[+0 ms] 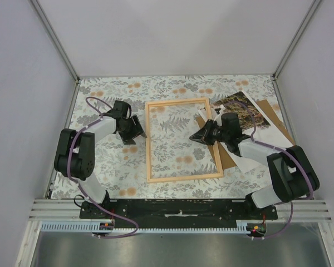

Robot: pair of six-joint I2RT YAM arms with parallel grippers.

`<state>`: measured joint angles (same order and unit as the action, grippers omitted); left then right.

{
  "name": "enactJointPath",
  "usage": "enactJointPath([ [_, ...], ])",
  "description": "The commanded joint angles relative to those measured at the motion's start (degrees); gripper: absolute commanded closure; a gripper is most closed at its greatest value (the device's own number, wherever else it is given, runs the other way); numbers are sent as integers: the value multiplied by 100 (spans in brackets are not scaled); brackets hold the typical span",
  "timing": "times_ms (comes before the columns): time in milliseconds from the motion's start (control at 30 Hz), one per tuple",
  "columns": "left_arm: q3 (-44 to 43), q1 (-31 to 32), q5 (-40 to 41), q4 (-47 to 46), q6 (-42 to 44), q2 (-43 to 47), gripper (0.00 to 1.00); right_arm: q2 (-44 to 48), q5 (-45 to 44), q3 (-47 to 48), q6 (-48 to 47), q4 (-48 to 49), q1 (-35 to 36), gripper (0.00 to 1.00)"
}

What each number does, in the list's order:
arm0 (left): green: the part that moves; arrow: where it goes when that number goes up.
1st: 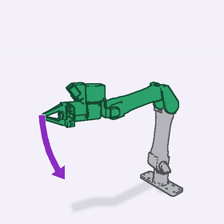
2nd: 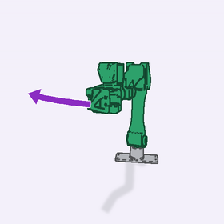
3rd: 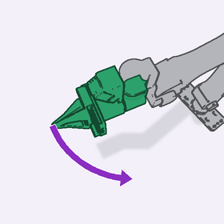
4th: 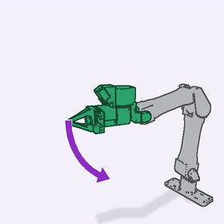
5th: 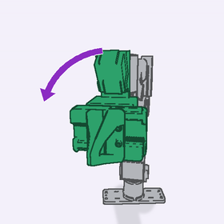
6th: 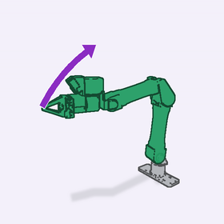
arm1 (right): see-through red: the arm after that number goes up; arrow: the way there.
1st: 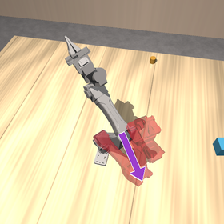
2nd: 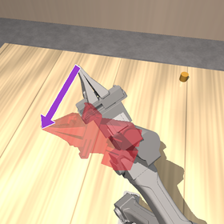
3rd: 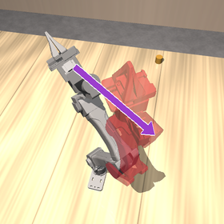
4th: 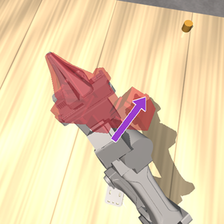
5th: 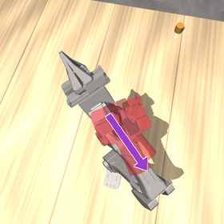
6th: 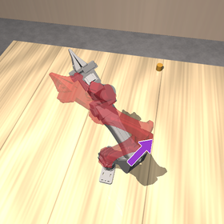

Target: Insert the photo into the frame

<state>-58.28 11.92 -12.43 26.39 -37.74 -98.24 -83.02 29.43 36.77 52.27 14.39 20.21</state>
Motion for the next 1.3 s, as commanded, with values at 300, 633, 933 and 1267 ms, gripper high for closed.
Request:
enactJointPath([
  [300,-570,-15,56,138,390,-363,30,-671,1266,374,-955,117,-69,69],
  [633,-720,21,-14,182,469,-565,31,-882,2066,418,-772,546,-87,68],
  [933,-737,38,-41,156,469,-565,31,-733,2076,690,-885,29,-61,68],
  [1267,-746,91,-128,94,443,-565,31,-917,1742,1033,-1298,-657,106,68],
])
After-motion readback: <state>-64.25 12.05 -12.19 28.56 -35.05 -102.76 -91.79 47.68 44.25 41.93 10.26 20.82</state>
